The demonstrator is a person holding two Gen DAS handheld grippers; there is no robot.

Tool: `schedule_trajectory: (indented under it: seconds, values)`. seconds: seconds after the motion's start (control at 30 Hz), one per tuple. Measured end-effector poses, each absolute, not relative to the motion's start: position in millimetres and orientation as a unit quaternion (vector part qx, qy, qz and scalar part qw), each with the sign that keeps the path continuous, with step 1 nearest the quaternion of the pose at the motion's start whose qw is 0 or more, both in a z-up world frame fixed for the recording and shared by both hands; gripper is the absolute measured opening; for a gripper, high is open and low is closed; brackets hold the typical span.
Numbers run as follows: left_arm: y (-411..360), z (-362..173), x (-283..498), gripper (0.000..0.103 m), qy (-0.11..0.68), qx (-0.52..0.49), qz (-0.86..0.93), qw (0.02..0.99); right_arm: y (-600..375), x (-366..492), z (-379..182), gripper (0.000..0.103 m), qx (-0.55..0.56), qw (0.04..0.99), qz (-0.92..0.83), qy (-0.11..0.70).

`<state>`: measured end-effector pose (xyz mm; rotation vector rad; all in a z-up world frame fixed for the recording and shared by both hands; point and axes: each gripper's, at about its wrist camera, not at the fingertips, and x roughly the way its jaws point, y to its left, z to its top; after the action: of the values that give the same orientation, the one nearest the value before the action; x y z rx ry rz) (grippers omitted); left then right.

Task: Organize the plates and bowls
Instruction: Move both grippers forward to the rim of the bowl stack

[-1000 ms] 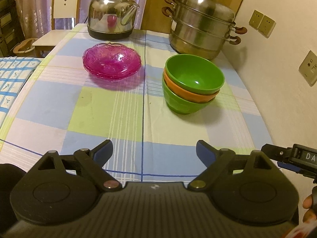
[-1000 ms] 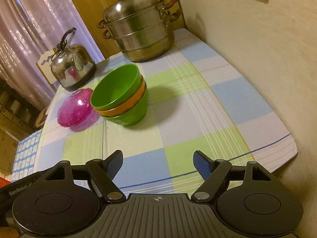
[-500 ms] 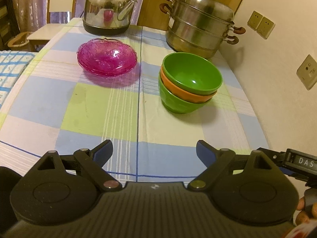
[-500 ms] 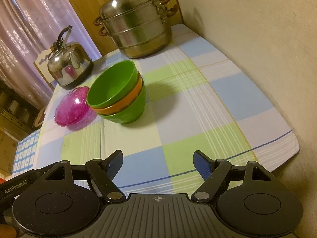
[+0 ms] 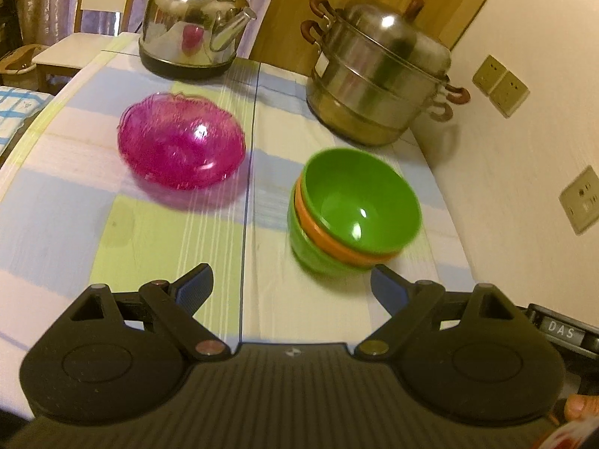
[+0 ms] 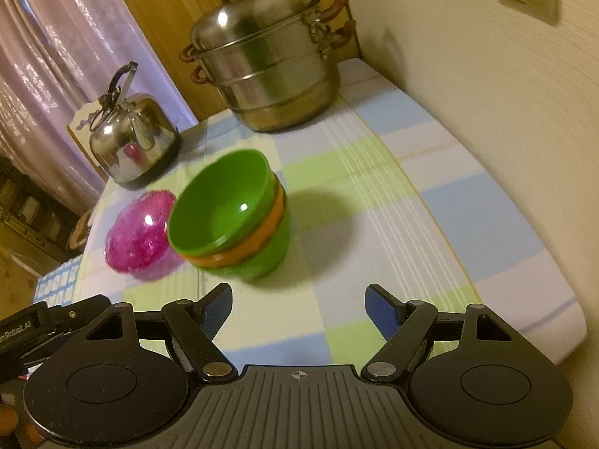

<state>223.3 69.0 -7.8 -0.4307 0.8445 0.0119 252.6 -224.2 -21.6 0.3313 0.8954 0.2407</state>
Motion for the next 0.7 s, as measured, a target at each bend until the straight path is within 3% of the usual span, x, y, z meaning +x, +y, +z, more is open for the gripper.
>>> schedule_trajectory:
  seconds: [0.5,0.7]
  values:
    - [79.4,-36.7,328.3,0.086,0.432,-0.191,-0.011,0.881,-194.2,358.5,-35.6,0.078,0.133,0.865,0.138,0.463]
    - [78.1,-51.4,351.6,0.073,0.462,-0.199,-0.035,0.864,-182.0,389.2,-59.2,0.077,0.133,0.847,0.143,0.495]
